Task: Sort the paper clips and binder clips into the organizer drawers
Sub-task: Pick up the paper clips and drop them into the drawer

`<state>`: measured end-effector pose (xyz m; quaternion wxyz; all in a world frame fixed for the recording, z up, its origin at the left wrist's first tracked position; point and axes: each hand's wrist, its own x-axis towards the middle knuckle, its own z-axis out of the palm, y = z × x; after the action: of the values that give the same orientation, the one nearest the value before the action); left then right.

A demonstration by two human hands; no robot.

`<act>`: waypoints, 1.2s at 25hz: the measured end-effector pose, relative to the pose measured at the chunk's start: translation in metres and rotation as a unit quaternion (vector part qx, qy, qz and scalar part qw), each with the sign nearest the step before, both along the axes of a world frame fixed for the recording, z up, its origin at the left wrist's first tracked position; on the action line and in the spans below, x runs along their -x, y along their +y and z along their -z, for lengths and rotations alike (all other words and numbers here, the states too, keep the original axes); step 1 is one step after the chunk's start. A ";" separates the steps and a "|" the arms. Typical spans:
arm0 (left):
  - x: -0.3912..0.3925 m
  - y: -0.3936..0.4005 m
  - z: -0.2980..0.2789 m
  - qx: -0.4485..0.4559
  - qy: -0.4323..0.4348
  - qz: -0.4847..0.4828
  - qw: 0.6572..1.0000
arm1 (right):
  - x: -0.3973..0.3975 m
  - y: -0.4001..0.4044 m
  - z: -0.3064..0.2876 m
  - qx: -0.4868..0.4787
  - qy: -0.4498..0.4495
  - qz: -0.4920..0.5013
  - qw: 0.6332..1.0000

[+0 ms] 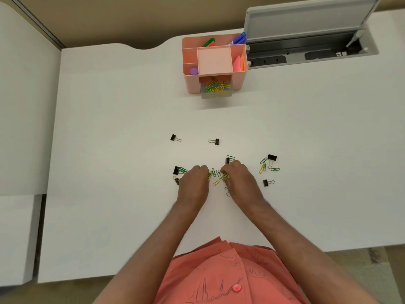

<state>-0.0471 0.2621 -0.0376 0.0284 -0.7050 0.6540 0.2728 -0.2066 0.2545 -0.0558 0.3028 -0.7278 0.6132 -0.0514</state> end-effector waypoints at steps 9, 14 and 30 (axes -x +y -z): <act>0.003 -0.004 0.007 0.022 0.005 0.039 0.999 | -0.002 -0.001 0.003 0.055 0.090 -0.067 0.992; -0.002 -0.001 0.012 0.044 0.059 0.038 0.997 | -0.001 -0.010 -0.005 0.027 0.055 -0.039 0.997; -0.007 -0.021 0.009 0.008 0.186 -0.106 0.977 | 0.014 -0.044 -0.027 -0.069 -0.126 0.116 0.983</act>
<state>-0.0399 0.2411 -0.0464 -0.1285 -0.7074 0.5719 0.3950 -0.2201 0.2101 -0.0287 0.4194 -0.6165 0.6526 -0.1349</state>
